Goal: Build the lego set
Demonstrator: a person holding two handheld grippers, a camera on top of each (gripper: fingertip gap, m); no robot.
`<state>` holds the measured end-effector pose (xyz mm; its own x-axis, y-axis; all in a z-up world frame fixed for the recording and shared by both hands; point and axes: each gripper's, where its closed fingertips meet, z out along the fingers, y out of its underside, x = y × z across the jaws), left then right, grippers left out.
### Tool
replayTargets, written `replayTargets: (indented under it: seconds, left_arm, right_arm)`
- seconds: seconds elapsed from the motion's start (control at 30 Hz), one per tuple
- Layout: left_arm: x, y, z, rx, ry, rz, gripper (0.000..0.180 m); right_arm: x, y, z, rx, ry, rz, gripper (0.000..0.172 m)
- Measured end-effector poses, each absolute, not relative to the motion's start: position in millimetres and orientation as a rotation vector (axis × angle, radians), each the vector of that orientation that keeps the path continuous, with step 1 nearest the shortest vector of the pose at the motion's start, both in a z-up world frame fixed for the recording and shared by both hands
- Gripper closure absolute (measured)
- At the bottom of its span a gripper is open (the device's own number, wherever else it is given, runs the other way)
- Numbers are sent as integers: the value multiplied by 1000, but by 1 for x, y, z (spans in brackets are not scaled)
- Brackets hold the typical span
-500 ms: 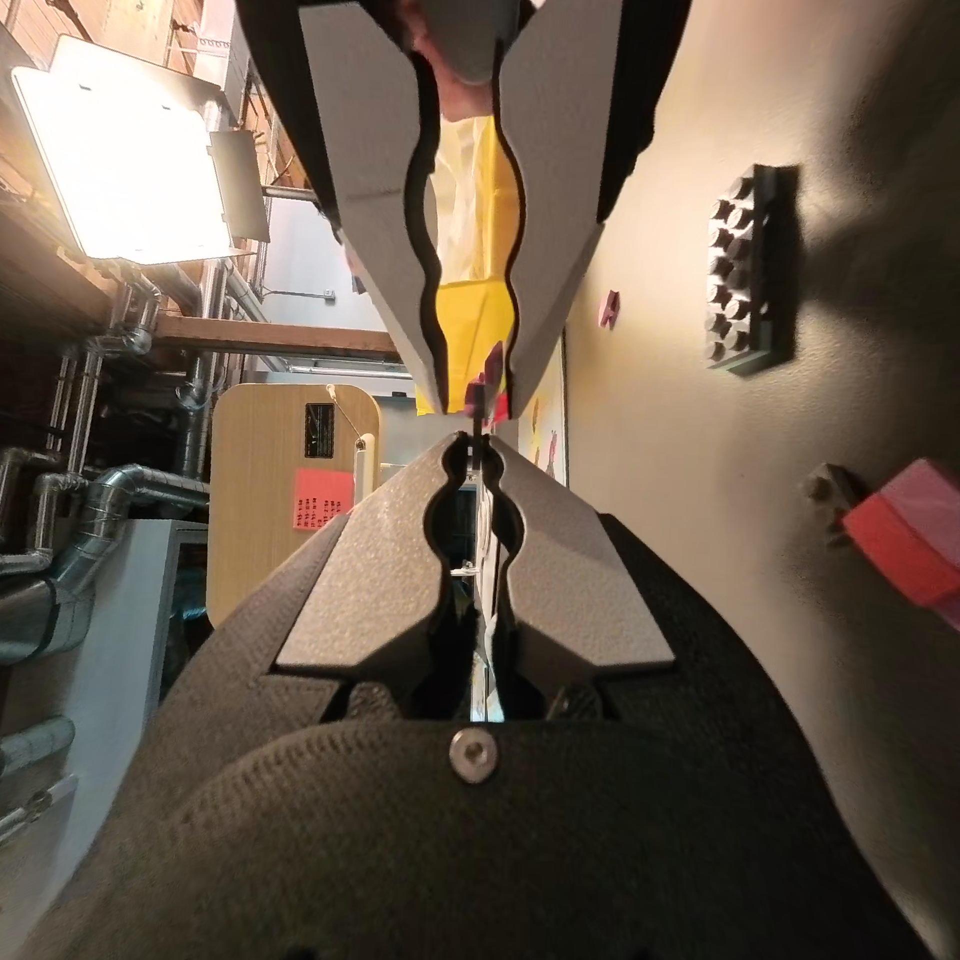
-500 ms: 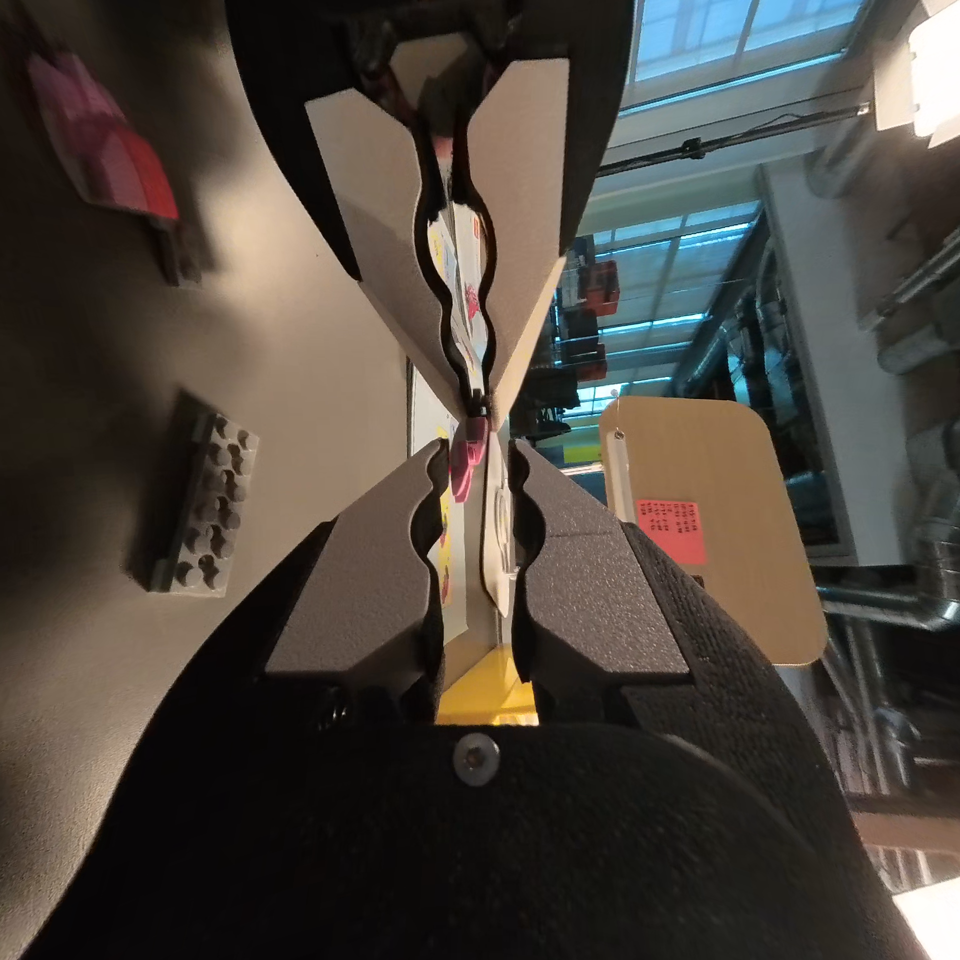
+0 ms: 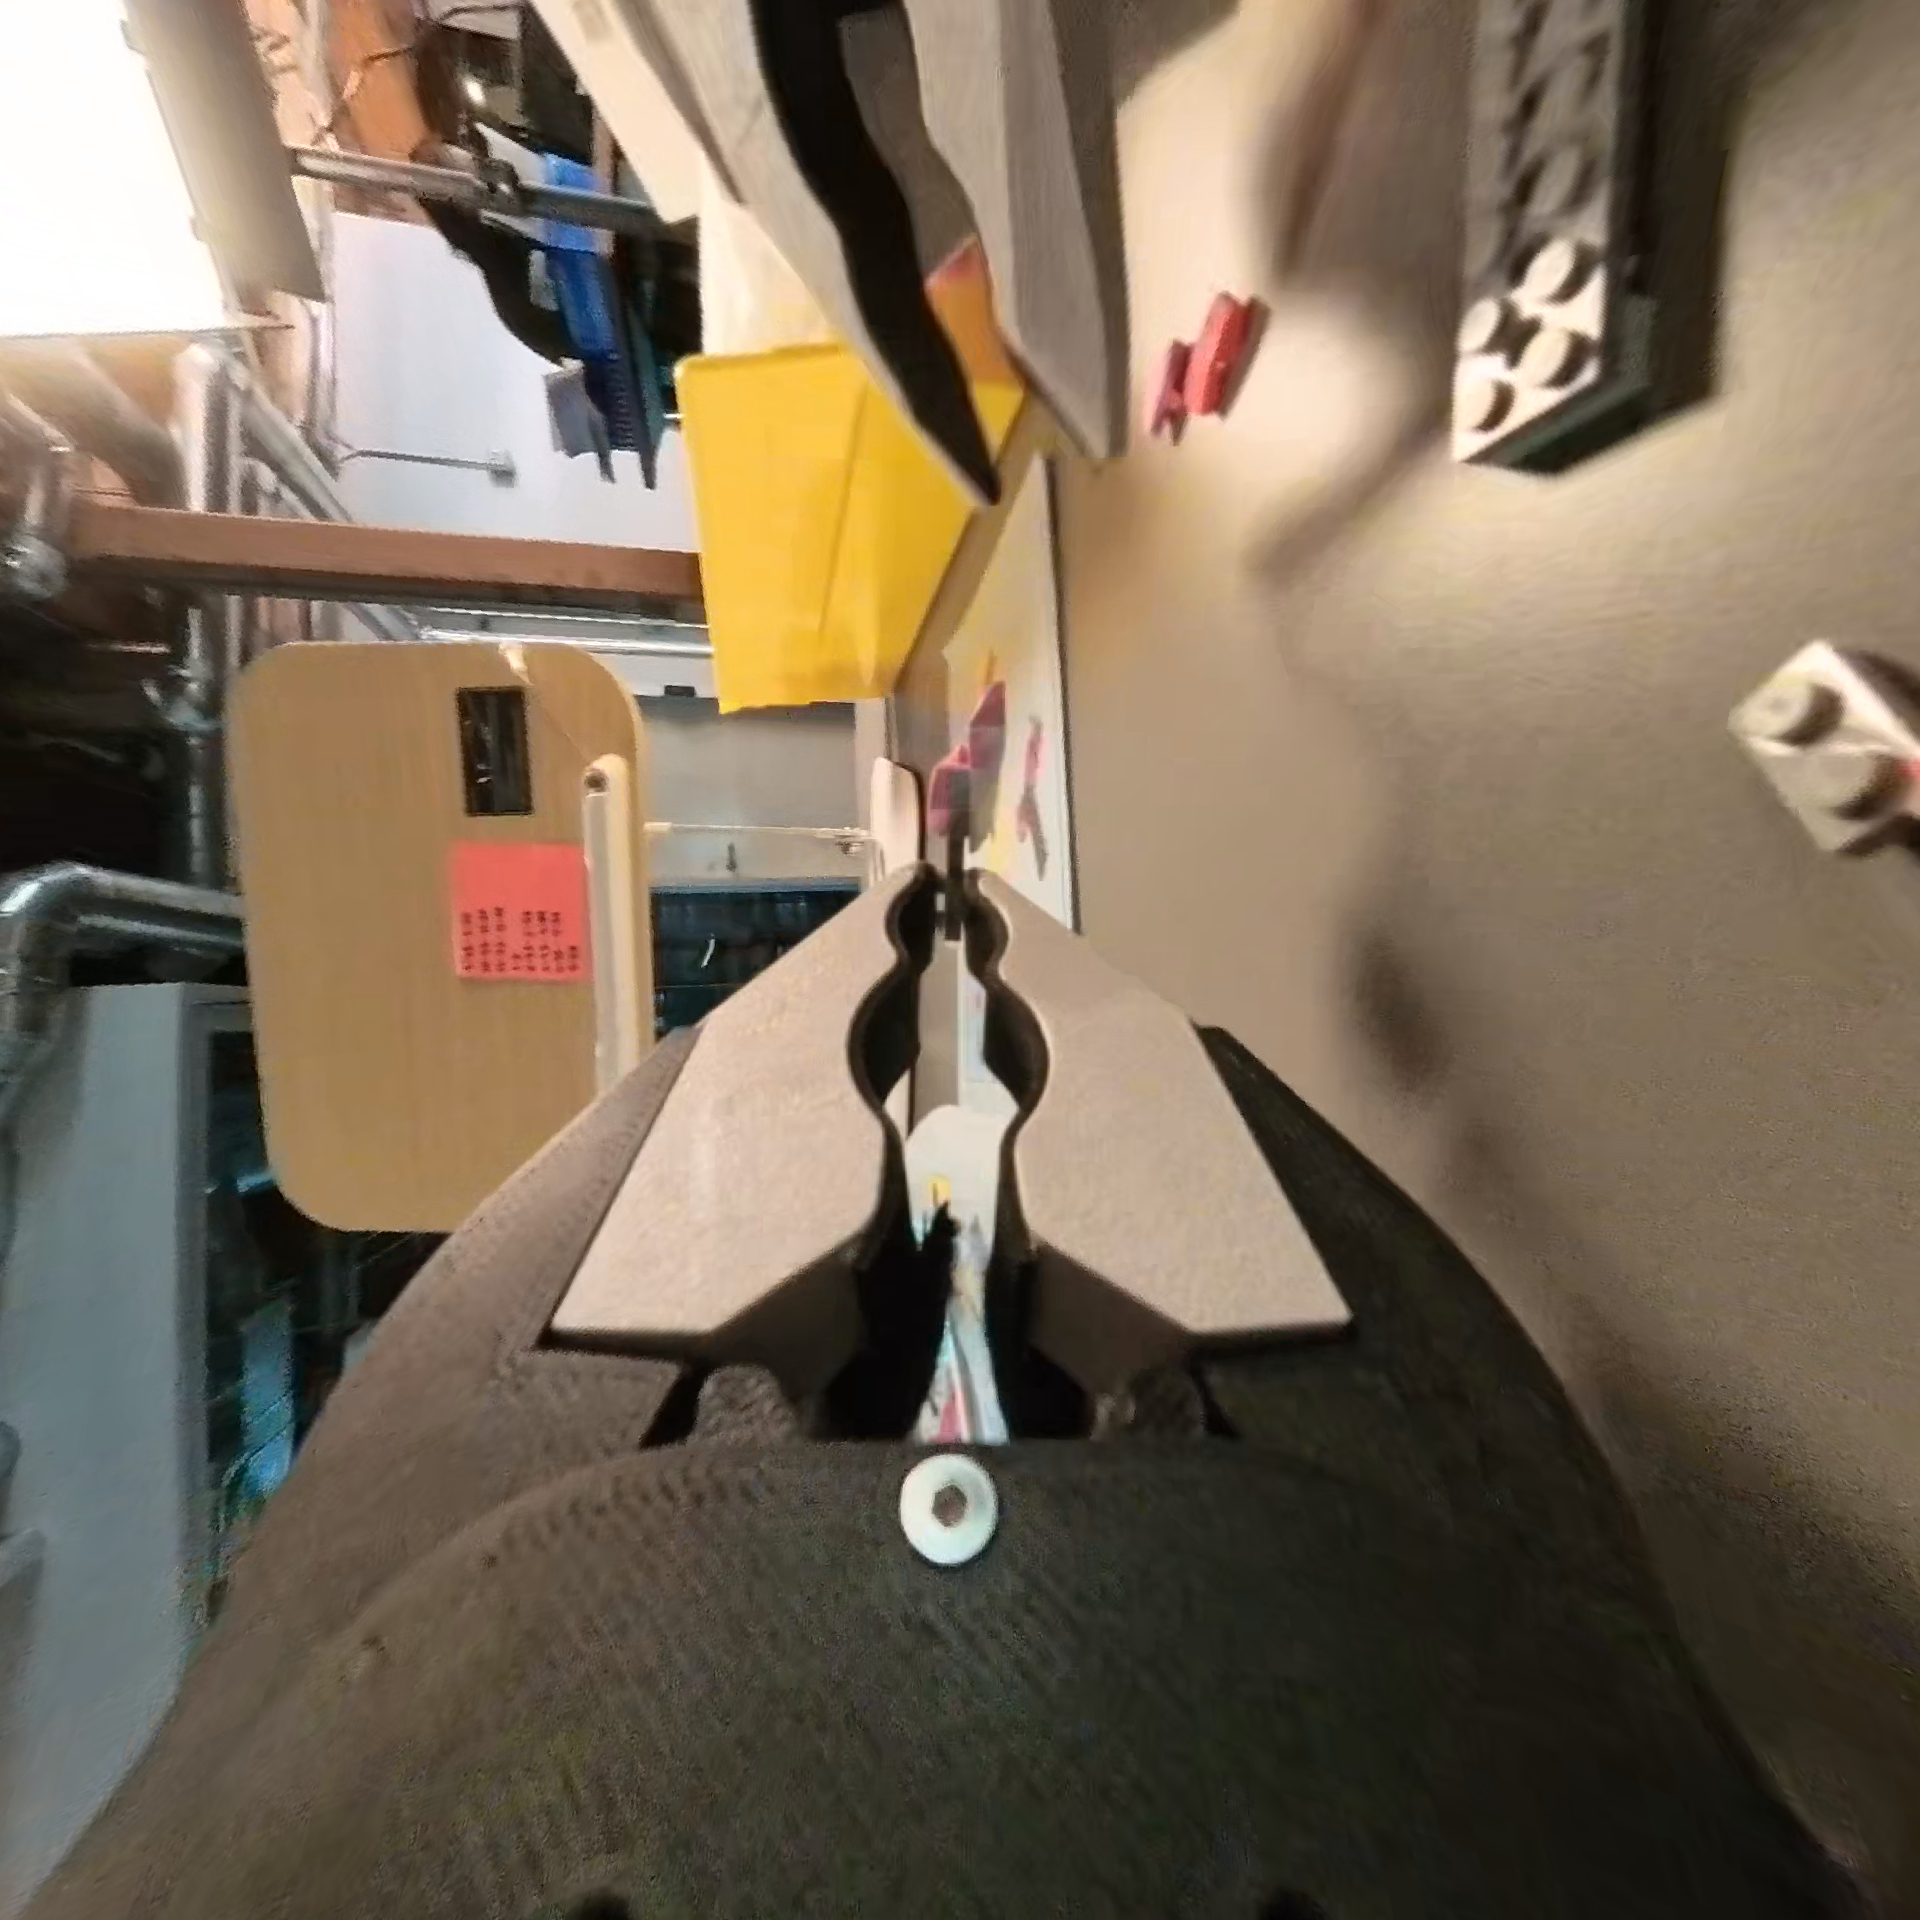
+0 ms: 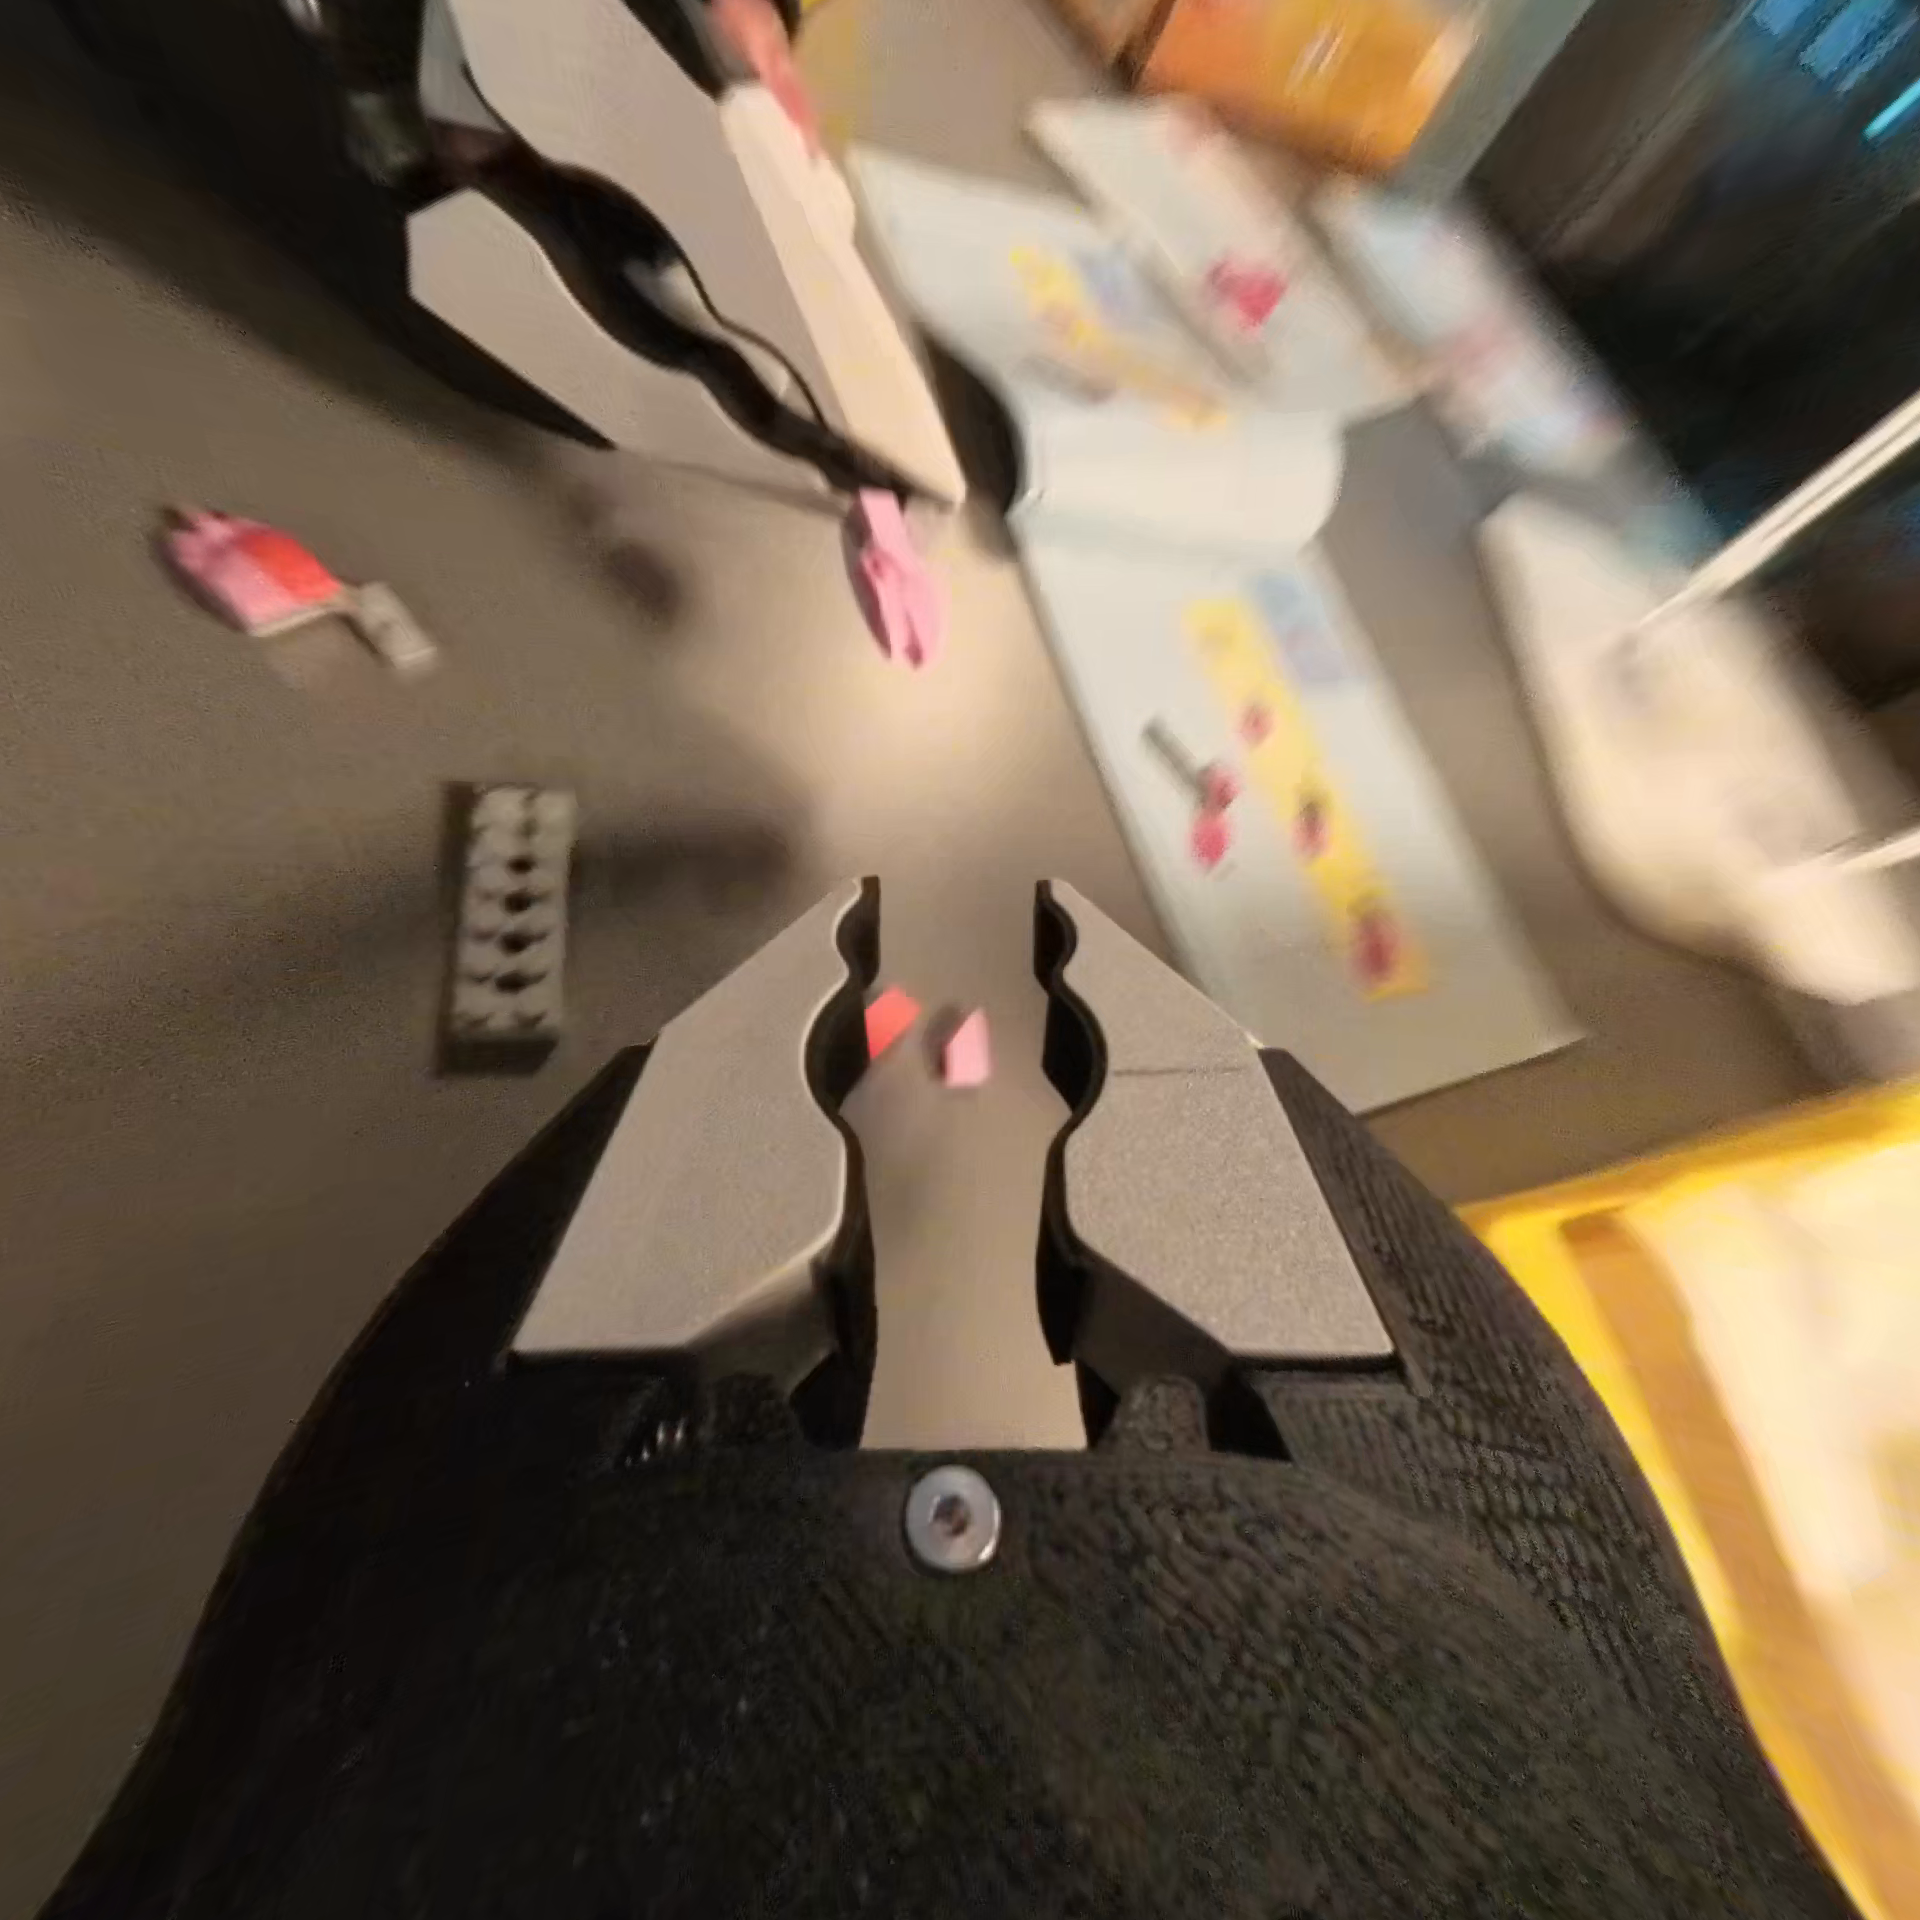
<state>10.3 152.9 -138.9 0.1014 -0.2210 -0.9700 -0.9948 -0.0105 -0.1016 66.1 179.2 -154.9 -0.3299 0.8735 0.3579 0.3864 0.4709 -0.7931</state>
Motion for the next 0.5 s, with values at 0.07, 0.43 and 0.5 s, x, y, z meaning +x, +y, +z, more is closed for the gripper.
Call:
replayTargets:
  seconds: [0.07,0.43,0.5]
  left_arm:
    - [11,153,-144,-1423,1318,1013,177]
    - [19,152,-149,-1412,1356,994,177]
    - [22,152,-150,-1407,1366,990,177]
  right_arm:
    - [76,180,-166,-1236,-1973,908,142]
    - [103,174,-184,-1404,-2138,937,154]
    - [99,155,-182,-1338,-2180,1024,150]
